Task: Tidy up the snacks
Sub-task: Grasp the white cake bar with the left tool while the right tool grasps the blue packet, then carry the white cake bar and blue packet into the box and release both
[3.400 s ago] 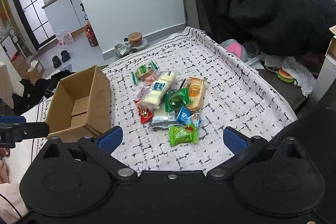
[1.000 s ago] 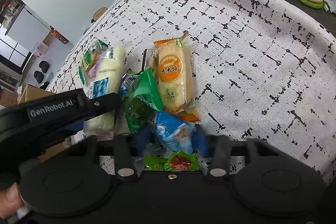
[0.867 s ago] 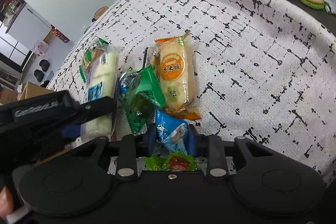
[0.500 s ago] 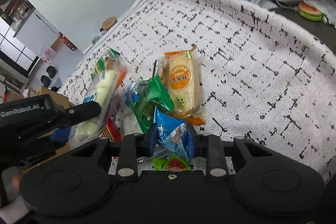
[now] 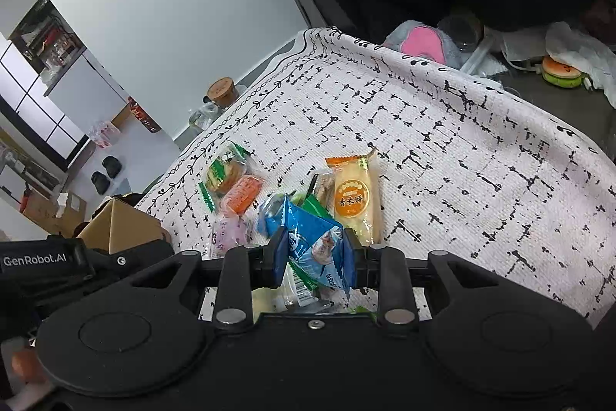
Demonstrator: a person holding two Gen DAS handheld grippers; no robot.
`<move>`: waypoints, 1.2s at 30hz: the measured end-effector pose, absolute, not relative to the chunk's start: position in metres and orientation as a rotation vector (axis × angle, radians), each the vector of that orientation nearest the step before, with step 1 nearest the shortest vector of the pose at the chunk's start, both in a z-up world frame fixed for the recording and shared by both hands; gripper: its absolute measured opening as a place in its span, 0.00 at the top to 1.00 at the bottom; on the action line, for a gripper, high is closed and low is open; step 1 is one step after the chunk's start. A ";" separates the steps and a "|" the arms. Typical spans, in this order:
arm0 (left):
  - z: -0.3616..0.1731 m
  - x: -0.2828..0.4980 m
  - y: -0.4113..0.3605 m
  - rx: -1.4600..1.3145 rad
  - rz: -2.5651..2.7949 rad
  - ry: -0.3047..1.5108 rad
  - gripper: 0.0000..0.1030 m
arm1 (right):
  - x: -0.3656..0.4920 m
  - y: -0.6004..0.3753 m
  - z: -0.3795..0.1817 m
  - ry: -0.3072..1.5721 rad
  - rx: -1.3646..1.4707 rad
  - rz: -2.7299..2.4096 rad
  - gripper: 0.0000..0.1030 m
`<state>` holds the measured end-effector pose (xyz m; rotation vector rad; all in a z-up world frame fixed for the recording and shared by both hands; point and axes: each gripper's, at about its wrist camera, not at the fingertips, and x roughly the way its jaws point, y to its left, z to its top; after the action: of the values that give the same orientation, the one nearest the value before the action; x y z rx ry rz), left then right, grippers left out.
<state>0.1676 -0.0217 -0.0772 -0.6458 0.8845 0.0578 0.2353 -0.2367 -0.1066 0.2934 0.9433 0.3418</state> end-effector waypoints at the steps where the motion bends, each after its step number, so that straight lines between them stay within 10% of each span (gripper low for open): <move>1: -0.079 0.167 -0.021 -0.645 0.068 0.886 1.00 | 0.235 -0.238 -0.107 0.947 0.296 0.336 0.73; 6: -0.093 0.168 -0.021 -0.612 0.112 0.949 0.95 | 0.231 -0.244 -0.115 0.979 0.309 0.322 0.72; 12: -0.104 0.165 -0.023 -0.576 0.148 0.957 0.40 | 0.233 -0.247 -0.126 1.037 0.339 0.308 0.72; 27: -0.161 0.170 -0.037 -0.501 0.233 1.113 0.42 | 0.240 -0.240 -0.139 1.101 0.325 0.322 0.72; 36: -0.163 0.170 -0.039 -0.503 0.221 1.122 0.71 | 0.240 -0.238 -0.140 1.102 0.319 0.332 0.72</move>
<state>0.1696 -0.0388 -0.1629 -0.5026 1.1223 0.2207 0.2405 -0.2381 -0.1396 0.3191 1.1020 0.3316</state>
